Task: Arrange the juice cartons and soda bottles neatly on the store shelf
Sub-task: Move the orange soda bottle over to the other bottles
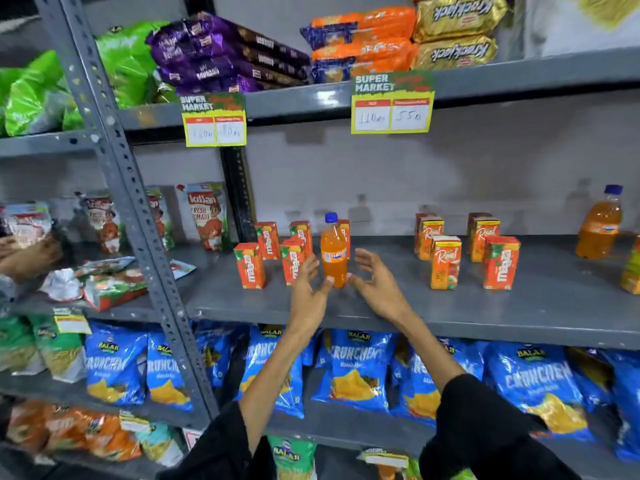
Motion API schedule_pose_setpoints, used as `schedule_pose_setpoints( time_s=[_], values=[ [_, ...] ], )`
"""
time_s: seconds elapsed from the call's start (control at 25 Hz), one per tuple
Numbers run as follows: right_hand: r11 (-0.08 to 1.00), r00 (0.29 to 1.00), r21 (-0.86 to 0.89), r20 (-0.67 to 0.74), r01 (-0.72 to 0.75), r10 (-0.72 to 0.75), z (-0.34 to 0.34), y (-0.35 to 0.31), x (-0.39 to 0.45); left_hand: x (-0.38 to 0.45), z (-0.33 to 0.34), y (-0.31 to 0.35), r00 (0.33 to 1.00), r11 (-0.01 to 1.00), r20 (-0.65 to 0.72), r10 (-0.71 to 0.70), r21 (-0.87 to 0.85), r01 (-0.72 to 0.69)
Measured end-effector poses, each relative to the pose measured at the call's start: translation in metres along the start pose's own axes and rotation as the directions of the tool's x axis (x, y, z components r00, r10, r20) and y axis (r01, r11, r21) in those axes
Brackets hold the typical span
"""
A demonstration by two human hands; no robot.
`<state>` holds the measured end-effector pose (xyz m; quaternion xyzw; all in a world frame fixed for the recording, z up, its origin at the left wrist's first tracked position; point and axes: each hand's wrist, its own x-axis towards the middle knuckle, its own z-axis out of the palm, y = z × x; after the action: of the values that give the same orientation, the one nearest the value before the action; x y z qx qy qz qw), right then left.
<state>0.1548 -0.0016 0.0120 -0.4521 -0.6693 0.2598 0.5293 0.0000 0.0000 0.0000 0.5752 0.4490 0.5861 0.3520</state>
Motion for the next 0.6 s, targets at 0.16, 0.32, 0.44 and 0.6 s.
schedule_pose_setpoints(
  time_s=[0.16,0.32,0.44,0.6],
  values=[
    [0.992,0.991,0.047,0.07,-0.12,0.116,0.007,0.004,0.028,0.026,0.01,-0.014,0.995,0.998,0.097,-0.028,0.06,0.022],
    [0.975,0.97,0.102,0.168,-0.195,0.176,0.014,0.021,0.048,0.038,0.019,-0.019,0.995,0.998,0.088,-0.046,0.055,0.041],
    [0.967,0.965,0.142,0.186,-0.211,0.183,0.01,0.029,0.05,0.044,0.019,-0.02,0.996,0.999,0.084,-0.039,0.024,0.037],
    [0.971,0.96,0.138,0.229,-0.196,0.161,-0.008,0.024,0.033,0.028,0.016,-0.009,0.994,0.999,0.1,-0.037,-0.016,0.039]
  ],
)
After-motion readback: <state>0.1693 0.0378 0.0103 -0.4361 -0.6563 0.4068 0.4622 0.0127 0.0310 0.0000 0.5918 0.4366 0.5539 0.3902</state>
